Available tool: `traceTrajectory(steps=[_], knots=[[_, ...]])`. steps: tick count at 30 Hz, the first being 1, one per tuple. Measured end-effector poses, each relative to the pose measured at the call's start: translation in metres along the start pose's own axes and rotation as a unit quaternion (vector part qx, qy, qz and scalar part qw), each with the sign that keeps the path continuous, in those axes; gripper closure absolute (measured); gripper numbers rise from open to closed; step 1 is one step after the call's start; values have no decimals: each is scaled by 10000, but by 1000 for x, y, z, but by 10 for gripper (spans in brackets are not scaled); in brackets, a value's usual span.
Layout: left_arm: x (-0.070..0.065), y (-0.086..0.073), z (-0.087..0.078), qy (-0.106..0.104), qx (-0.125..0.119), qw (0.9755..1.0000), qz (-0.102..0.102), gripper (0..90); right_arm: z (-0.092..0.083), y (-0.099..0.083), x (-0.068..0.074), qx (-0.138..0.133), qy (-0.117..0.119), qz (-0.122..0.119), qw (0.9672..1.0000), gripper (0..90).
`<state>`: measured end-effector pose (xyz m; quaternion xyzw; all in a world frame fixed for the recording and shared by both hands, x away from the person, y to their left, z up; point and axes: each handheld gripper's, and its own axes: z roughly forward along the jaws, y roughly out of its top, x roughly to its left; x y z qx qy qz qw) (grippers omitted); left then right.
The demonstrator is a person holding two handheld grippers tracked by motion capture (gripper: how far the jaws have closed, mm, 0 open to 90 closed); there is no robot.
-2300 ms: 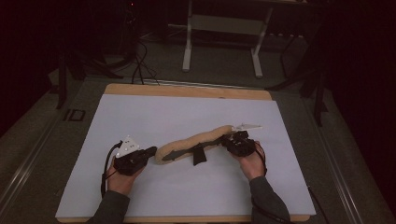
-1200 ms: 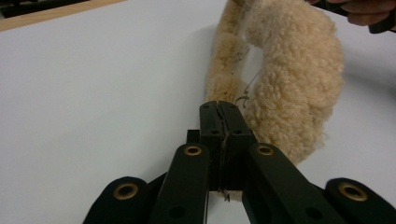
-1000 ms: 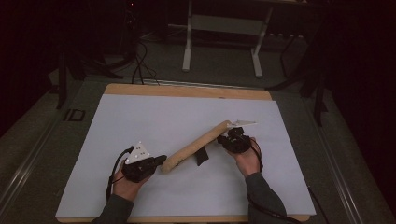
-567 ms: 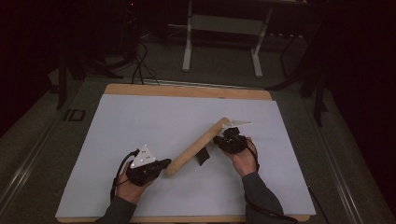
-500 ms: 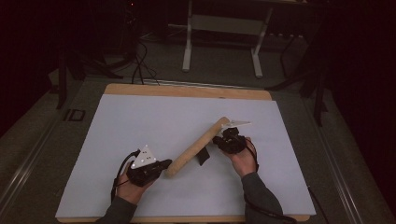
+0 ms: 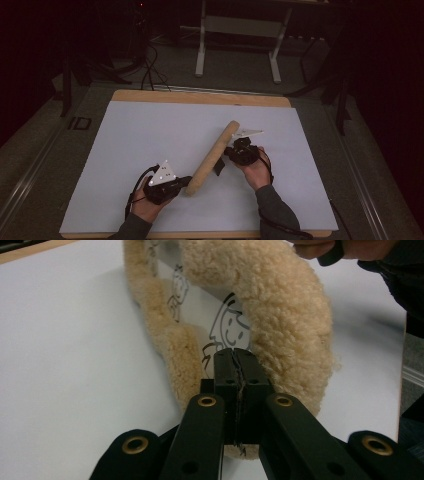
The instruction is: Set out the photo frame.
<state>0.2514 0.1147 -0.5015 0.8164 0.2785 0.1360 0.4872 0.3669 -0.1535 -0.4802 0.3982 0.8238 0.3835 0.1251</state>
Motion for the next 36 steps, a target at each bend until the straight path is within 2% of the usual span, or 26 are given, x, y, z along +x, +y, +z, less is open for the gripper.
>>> traceTrajectory(steps=[6, 24, 36], knots=[[-3, 1, 2, -43, 1, 10000, 49, 900, -5, 2, 1, -9, 94, -74, 9999, 888], [-19, 6, 17, -220, -24, 9994, 253, 900, -4, 7, 9, 123, 100, -270, 9995, 888], [-27, 10, 28, -244, -55, 9991, 344, 900, -2, 9, 13, 149, 120, -339, 9992, 889]])
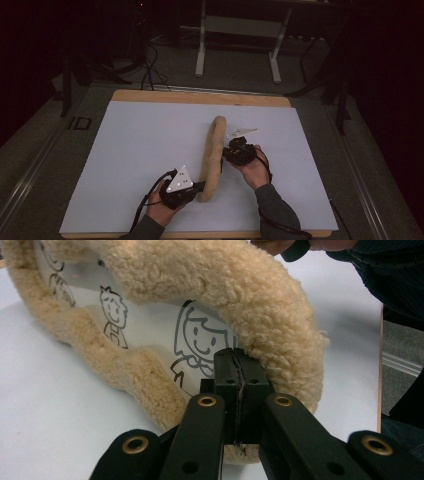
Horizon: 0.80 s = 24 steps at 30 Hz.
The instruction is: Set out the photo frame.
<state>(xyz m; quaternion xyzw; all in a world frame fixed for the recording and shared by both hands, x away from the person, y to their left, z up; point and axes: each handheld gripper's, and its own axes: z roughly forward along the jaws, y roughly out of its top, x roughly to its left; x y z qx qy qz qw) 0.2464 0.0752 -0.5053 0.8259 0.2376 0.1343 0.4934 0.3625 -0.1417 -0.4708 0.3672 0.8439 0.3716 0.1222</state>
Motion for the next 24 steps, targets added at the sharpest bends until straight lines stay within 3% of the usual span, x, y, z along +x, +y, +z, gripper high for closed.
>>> traceTrajectory(steps=[9, 24], knots=[[-5, 2, 9, 64, -5, 10000, 55, 900, 1, 0, 2, 4, 92, -4, 10000, 896], [-14, 4, 22, 124, -41, 9998, 126, 900, 5, -1, 8, 46, 204, -231, 9995, 899]])
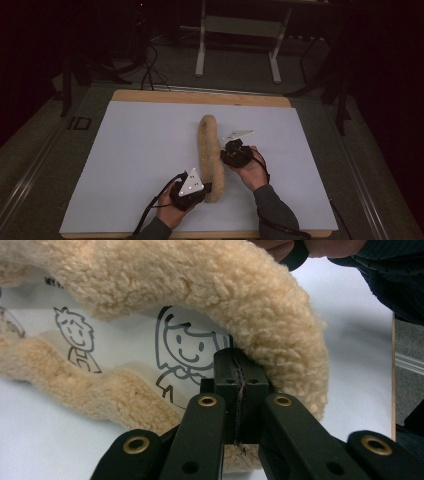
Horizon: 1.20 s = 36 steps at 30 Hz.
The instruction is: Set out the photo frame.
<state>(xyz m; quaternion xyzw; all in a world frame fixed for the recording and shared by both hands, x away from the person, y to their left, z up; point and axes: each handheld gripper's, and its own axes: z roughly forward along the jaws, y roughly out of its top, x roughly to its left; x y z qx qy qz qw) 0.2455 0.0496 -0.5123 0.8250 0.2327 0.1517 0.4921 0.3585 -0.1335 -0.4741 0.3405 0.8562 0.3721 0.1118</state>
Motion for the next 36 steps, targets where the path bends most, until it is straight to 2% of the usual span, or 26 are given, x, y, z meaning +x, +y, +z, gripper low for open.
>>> traceTrajectory(steps=[14, 21, 25, 26, 31, 34, 36], knots=[[-4, 4, 8, 30, 3, 10000, 14, 900, 2, 0, 4, 24, 139, -122, 9998, 900], [-4, 4, 8, 23, -2, 10000, -37, 900, 3, 1, 5, -20, 364, -201, 9991, 900], [-4, 4, 8, 22, 23, 10000, -4, 900, 3, 3, 6, -1, 350, -230, 9991, 900], [-4, 4, 8, 37, 84, 9999, 58, 900, 3, 3, 6, 8, 326, -240, 9992, 900], [-3, 3, 3, 116, 158, 9996, 181, 854, -2, 4, 4, 25, 169, -174, 9997, 796], [2, 2, -3, 93, 160, 9998, 118, 823, -5, 5, 0, 7, 79, -56, 10000, 757], [6, 2, -7, 69, 262, 9996, 108, 801, -8, 5, -2, -31, 77, 4, 10000, 722]])
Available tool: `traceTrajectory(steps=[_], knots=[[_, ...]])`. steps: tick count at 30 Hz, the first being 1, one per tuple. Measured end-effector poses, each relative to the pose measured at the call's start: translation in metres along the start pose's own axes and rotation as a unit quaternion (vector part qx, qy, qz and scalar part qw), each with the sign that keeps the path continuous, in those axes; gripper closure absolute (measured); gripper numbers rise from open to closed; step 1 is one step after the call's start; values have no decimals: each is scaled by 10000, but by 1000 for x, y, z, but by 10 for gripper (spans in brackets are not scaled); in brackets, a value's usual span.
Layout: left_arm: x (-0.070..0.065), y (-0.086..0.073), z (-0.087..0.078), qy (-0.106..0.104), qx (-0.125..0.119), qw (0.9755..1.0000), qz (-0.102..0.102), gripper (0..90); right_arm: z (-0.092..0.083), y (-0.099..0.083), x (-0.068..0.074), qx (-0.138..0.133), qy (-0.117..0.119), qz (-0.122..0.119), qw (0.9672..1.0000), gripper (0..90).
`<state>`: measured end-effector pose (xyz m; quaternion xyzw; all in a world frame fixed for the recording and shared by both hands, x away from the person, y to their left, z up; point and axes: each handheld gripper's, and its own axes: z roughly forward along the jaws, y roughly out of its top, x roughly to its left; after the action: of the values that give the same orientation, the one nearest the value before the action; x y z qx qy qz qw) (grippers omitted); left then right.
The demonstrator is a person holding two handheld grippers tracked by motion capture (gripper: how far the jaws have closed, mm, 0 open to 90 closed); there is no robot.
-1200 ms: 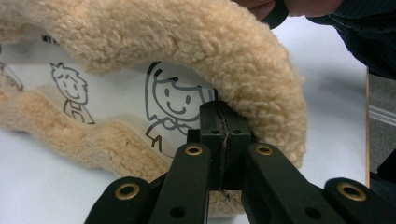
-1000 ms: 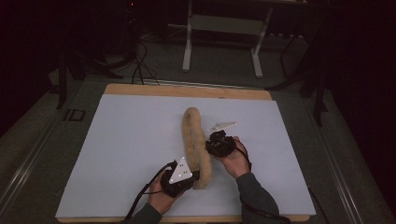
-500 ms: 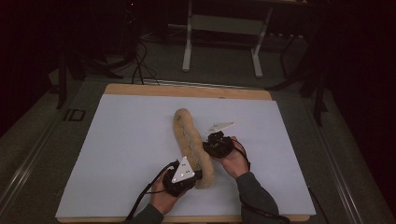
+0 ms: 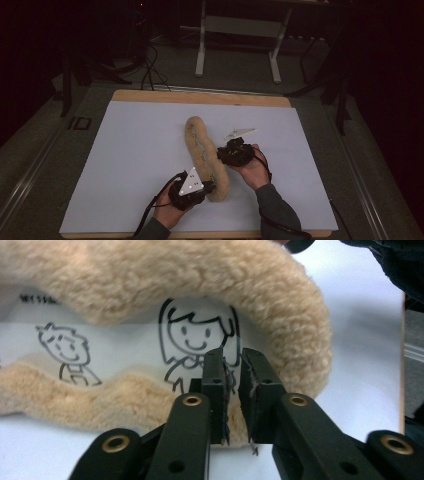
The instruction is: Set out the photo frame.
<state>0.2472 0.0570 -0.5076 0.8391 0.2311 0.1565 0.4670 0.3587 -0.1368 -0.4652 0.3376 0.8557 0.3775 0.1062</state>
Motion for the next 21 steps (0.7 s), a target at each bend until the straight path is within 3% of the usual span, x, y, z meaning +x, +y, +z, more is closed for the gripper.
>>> traceTrajectory(steps=[9, 14, 21], knots=[[15, -4, -15, 48, 113, 9997, -208, 725, -8, 3, -5, -69, -32, 380, 9992, 626], [25, -5, -20, 205, 209, 9989, -369, 674, -15, 4, -8, -218, 60, 655, 9976, 573], [36, -8, -29, 428, 188, 9974, -547, 645, -24, 10, -6, -429, 195, 851, 9953, 492]])
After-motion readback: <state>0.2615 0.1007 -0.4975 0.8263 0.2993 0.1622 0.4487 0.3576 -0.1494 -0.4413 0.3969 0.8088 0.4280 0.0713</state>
